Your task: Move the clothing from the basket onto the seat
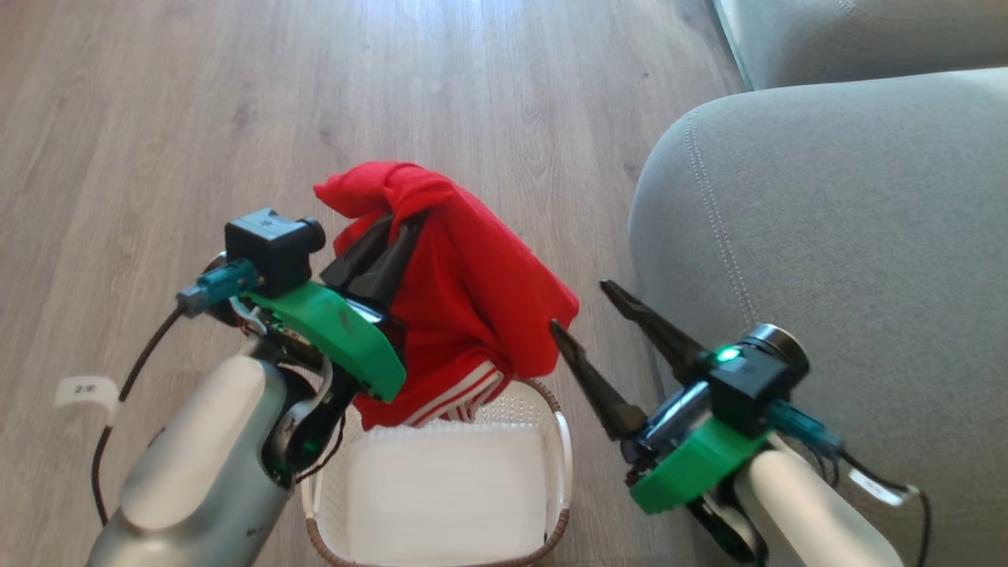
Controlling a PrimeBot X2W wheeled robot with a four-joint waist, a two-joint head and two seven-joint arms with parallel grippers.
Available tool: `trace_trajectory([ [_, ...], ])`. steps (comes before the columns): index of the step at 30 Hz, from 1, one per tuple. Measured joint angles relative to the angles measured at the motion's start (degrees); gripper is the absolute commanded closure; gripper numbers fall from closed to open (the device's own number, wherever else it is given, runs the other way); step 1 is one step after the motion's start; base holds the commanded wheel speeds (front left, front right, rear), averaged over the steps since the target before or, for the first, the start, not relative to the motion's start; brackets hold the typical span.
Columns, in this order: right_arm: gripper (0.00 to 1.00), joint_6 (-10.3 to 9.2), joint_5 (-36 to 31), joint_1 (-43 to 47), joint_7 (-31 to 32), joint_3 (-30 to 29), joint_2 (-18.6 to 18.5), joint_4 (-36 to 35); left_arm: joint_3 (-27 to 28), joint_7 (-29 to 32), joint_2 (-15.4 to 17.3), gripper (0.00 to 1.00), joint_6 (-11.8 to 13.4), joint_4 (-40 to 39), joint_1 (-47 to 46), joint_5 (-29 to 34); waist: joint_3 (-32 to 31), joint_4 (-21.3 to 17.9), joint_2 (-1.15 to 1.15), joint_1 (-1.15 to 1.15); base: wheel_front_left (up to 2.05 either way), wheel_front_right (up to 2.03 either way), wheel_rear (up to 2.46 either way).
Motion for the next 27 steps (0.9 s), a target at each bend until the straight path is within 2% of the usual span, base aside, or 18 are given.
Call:
trace_trajectory([
  [8, 0.0, 0.0, 2.71, -7.39, 0.0, 6.59, 0.46, 9.57, -1.62, 0.15, -0.91, 1.0, -0.51, 1.21, -0.03, 0.0, 0.11, 1.1, 0.0, 0.0, 0.0, 0.0, 0.0],
  [16, 0.0, 0.0, 4.08, -13.49, 0.0, 10.81, 3.31, 18.46, -3.65, -0.09, -2.36, 1.0, -1.29, 2.79, -0.58, 0.08, 0.43, 2.64, 0.0, 0.0, 0.0, 0.0, 0.0],
  [27, 0.0, 0.0, 4.94, -18.91, 0.01, 12.28, 5.35, 30.08, -7.82, -0.01, -4.66, 1.0, -3.23, 4.69, -1.58, 0.31, 0.62, 5.95, 0.0, 0.0, 0.0, 0.0, 0.0],
])
